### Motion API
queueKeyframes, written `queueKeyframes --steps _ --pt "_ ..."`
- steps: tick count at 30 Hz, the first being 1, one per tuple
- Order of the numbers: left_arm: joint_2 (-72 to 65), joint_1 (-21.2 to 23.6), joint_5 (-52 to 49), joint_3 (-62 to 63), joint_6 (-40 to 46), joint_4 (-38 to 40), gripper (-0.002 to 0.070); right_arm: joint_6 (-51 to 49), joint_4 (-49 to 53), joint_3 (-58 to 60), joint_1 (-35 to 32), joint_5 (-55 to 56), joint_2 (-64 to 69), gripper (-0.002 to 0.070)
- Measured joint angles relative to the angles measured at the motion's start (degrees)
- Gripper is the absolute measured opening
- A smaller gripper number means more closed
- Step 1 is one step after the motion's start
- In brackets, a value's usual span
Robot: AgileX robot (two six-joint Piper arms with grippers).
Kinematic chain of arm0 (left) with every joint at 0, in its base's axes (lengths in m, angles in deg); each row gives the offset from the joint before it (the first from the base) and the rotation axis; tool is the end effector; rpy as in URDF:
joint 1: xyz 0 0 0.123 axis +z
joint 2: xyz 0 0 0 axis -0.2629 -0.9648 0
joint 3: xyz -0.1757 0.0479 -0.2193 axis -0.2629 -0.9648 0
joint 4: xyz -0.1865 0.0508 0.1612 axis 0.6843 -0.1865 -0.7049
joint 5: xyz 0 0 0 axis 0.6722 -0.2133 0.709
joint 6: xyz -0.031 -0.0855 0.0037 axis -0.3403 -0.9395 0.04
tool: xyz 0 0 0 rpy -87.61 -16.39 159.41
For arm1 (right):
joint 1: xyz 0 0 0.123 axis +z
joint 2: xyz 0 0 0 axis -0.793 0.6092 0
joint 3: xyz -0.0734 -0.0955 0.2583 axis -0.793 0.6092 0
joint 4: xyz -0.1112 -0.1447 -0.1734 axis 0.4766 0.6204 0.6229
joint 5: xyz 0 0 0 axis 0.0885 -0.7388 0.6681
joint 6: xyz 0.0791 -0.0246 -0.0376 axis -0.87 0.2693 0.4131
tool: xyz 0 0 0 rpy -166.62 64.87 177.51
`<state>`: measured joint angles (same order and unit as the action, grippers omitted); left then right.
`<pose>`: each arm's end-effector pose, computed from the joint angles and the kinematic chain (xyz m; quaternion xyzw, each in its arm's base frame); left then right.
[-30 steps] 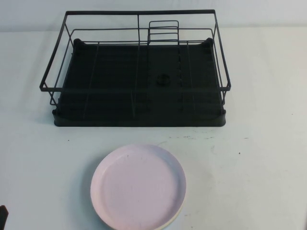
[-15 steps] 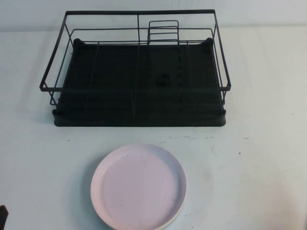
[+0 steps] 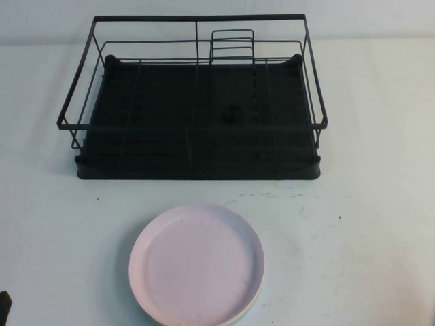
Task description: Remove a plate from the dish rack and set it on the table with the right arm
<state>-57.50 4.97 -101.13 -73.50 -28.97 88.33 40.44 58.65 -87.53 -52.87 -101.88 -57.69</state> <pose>0.0538 -0.0098 0.1801 0.0657 0.7737 -0.0595 0.6273 0.0560 -0.0004 0.1837 0.0064 0.7587 0.0008 0.6515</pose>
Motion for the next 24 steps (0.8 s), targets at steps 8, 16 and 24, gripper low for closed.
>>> queueKeyframes --steps 8,16,24 --pt "0.0 0.0 0.0 0.0 0.0 0.0 -0.0004 7.07 -3.12 0.0 0.0 0.46 0.0 -0.0018" --pt "0.0 0.0 0.0 0.0 0.0 0.0 -0.0004 16.17 -11.86 0.0 0.0 -7.09 -0.08 -0.0018" --pt "0.0 0.0 0.0 0.0 0.0 0.0 -0.0004 16.17 -12.23 0.0 0.0 -8.32 -0.12 -0.0018"
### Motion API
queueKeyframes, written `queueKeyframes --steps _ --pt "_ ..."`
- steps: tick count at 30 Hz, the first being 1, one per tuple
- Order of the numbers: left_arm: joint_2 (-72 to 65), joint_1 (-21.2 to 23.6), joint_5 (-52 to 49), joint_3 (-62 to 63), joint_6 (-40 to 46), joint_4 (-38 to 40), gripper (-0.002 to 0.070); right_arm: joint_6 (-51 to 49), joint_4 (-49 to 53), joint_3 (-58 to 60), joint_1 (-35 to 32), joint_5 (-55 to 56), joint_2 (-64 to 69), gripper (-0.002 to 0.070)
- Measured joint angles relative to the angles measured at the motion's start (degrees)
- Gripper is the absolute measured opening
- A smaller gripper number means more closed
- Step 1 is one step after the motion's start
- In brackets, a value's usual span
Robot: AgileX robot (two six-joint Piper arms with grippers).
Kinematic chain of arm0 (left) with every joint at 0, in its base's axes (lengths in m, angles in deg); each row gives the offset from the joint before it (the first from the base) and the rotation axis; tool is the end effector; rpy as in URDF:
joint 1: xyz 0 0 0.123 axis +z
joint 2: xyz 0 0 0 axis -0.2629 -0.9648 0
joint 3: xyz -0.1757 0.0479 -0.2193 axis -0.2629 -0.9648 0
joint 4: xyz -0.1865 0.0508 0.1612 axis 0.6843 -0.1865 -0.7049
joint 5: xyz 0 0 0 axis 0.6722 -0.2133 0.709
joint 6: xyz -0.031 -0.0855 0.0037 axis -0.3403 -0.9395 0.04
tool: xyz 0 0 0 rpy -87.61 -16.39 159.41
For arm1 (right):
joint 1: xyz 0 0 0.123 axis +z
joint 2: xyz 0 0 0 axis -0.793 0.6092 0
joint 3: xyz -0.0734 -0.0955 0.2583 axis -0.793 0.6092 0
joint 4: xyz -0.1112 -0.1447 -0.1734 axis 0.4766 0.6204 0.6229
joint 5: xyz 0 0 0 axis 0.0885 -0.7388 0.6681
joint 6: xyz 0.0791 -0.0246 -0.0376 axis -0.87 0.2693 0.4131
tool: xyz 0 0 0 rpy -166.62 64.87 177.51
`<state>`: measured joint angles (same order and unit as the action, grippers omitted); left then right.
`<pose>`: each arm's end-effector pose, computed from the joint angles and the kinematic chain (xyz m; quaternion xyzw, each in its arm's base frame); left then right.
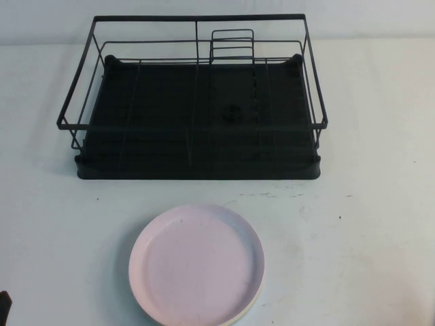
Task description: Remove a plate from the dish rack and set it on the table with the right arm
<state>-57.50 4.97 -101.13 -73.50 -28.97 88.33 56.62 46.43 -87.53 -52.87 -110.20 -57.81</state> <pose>0.0538 -0.0098 0.1801 0.0657 0.7737 -0.0595 0.6273 0.0530 0.0065 0.1717 -0.0488 0.7993 0.0061 0.5989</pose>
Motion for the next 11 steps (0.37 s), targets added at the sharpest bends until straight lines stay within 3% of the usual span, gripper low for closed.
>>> queueKeyframes --steps 11 --pt "0.0 0.0 0.0 0.0 0.0 0.0 -0.0004 0.0 -1.17 0.0 0.0 -0.03 -0.2 -0.0018"
